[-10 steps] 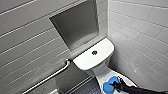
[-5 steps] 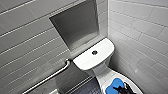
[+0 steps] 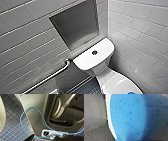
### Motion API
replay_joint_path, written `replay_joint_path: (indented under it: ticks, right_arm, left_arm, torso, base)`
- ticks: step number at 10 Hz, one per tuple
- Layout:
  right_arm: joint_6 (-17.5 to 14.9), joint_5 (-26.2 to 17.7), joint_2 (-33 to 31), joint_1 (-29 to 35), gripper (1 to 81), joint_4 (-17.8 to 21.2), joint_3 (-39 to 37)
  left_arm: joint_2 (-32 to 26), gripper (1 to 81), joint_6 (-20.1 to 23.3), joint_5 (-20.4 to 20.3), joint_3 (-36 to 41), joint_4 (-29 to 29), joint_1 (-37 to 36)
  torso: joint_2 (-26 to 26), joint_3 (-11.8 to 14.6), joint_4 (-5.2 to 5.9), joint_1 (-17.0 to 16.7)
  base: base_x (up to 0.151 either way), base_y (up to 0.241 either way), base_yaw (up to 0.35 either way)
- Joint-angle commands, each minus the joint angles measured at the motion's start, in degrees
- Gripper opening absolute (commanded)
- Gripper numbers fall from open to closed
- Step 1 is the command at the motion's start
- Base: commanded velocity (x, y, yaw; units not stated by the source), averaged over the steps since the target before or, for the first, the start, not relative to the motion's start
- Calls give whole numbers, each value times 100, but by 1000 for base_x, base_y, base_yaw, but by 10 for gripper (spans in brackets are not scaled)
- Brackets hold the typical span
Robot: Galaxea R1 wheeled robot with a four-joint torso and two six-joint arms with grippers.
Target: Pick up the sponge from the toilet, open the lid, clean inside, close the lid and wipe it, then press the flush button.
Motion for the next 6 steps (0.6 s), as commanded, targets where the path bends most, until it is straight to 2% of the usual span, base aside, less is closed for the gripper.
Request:
replay_joint_path:
  ticks: [1,2,3,4,6]
  right_arm:
    - [-224,455,-532,-196,10,-11,520]
    - [-426,596,-585,-407,10,174,608]
    - [-864,832,-629,-714,10,682,783]
    - [-1125,894,-612,-942,10,918,801]
    - [-1331,886,-497,-1408,10,948,660]
  left_arm:
    - [-85,811,18,439,-47,-71,136]
    - [-85,811,18,439,-47,-71,128]
    - [-85,811,18,439,-47,-71,128]
    - [-85,811,18,439,-47,-71,136]
    - [-94,811,18,447,-47,-80,128]
  torso:
    - [0,0,0,0]
    - [0,0,0,0]
    - [0,0,0,0]
    - [0,0,0,0]
    - [0,0,0,0]
  base:
    - [0,0,0]
    - [0,0,0]
    - [0,0,0]
    - [0,0,0]
    - [0,0,0]
